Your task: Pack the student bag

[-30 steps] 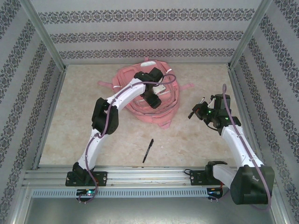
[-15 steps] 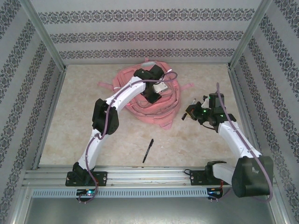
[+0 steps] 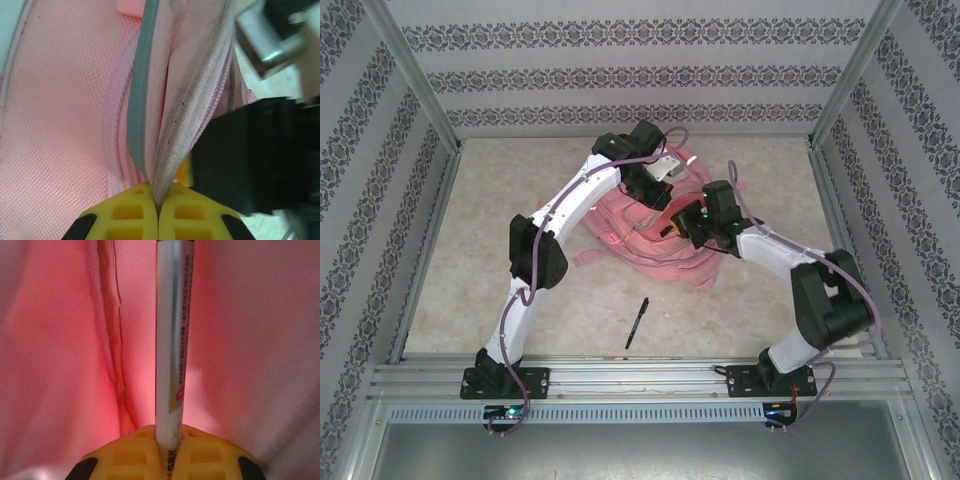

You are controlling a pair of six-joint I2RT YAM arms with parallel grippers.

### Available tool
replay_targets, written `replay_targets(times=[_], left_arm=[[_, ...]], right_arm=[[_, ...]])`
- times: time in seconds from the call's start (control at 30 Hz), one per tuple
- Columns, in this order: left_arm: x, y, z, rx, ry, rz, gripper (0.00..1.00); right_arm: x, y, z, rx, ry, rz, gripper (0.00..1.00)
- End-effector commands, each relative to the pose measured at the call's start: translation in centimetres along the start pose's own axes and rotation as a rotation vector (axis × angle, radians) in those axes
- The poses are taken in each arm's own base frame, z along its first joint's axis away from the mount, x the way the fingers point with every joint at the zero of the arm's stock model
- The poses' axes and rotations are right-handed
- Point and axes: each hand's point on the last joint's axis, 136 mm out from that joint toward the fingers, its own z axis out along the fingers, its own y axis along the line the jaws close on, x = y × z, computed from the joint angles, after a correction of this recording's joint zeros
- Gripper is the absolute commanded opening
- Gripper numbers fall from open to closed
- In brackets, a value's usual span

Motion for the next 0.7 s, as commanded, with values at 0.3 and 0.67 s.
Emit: replay_targets(times=[0.3, 0.67], left_arm=[[-4.0, -0.8, -5.5, 0.004, -0.197, -0.032, 0.00], [-1.5, 4.5, -1.6, -0.175, -0.066, 0.000, 0.02]], right_arm=[[-2.1, 0.3, 0.4, 0.045, -0.107, 0.167, 0.53], [0.7, -6.2, -8.0, 0.147, -0.041, -0.093, 0.58]])
